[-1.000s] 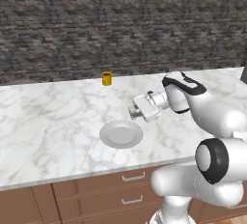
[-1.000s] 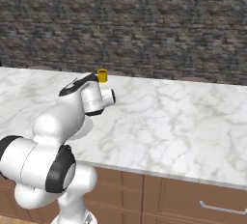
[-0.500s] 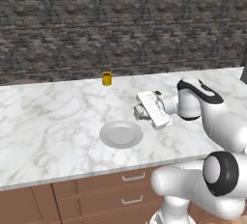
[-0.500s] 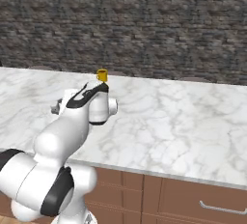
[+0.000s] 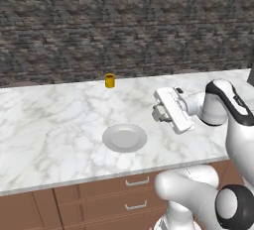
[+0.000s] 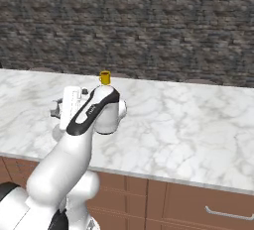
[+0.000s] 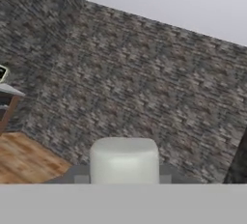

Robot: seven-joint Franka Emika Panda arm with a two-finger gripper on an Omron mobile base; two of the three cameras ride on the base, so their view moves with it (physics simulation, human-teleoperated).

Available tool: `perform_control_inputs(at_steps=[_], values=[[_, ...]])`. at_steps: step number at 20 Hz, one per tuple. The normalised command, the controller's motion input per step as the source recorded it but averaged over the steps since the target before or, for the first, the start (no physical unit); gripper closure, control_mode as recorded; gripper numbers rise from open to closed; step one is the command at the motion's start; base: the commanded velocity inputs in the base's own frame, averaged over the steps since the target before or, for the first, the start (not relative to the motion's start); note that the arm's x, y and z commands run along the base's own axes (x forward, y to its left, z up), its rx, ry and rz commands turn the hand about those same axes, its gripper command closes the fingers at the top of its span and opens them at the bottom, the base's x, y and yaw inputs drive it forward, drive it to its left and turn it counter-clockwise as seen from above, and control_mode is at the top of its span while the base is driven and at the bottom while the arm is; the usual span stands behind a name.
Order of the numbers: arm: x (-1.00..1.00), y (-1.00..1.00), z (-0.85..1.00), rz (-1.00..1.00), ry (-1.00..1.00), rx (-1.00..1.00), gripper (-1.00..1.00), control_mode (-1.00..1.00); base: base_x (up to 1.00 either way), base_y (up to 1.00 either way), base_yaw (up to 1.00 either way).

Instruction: Pick up the marshmallow and place it in the cup of hot chocolate on the dining counter.

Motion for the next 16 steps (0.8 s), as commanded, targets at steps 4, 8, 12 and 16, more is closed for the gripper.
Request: perform_control_inputs(at_steps=[4,8,12,16], values=[[-0.27,-0.06,0.41,0.02,-0.07,0.06,1.00,-1.00,0.00,0.00,0.00],[0.00,0.00,0.00,0.00,0.00,0.00,1.00,1.00,-0.57,-0.49,0.00],[0.00,0.00,0.00,0.00,0.00,0.00,1.00,1.00,-0.71,-0.64,0.00],[0.00,0.00,0.00,0.00,0.00,0.00,1.00,1.00,-0.59,-0.90,-0.01]])
